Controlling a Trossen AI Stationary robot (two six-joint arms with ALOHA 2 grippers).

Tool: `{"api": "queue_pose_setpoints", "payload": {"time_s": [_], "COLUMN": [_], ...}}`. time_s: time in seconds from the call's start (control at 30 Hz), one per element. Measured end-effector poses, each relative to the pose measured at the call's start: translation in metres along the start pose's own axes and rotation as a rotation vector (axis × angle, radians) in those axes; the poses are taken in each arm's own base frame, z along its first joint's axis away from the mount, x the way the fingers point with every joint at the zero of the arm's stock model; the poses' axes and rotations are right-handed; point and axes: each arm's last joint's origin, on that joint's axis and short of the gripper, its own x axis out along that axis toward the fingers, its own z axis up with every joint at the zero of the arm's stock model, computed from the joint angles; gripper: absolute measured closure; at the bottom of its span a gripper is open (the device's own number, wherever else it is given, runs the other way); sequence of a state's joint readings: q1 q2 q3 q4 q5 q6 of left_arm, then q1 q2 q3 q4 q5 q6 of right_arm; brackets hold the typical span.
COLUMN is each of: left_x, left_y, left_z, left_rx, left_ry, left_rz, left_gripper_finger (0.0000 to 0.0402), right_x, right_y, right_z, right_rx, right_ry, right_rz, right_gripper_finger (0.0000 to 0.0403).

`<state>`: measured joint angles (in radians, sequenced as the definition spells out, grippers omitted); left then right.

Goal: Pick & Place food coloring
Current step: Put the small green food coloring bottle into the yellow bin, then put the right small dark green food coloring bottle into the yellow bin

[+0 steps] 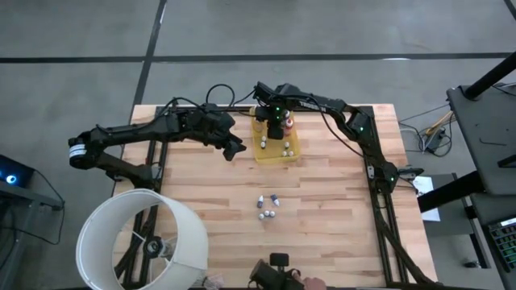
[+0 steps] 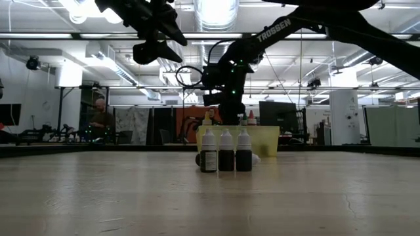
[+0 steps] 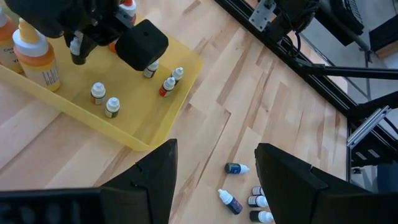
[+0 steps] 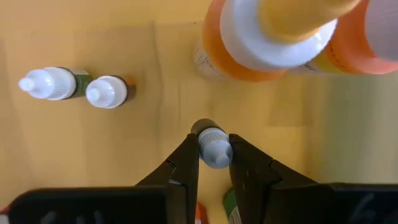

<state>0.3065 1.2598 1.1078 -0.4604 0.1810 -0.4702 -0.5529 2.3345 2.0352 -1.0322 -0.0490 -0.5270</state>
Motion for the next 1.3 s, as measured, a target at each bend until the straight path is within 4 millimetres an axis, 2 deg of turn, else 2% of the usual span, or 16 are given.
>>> {"api": "queue_pose_setpoints", "payload": {"time_s": [0.8, 1.3], "left_x": [0.0, 0.0], "left_y": [0.002, 0.002], "left_z": [0.001, 0.001], "left_rx": [-0.006, -0.006], "left_ry": [-0.003, -0.003], "left_rz": [0.006, 0.006], "left_gripper_finger": [0.0214, 0.0214], "right_x": [0.013, 0.009], "right_y": [0.002, 0.001], "right_z": [-0.005, -0.003], "right_rx": [0.031, 0.047], "right_ry": [0.014, 0.003], "right_rz": [-0.001, -0.007], "right_gripper_finger": [0.0339, 0.0272]}}
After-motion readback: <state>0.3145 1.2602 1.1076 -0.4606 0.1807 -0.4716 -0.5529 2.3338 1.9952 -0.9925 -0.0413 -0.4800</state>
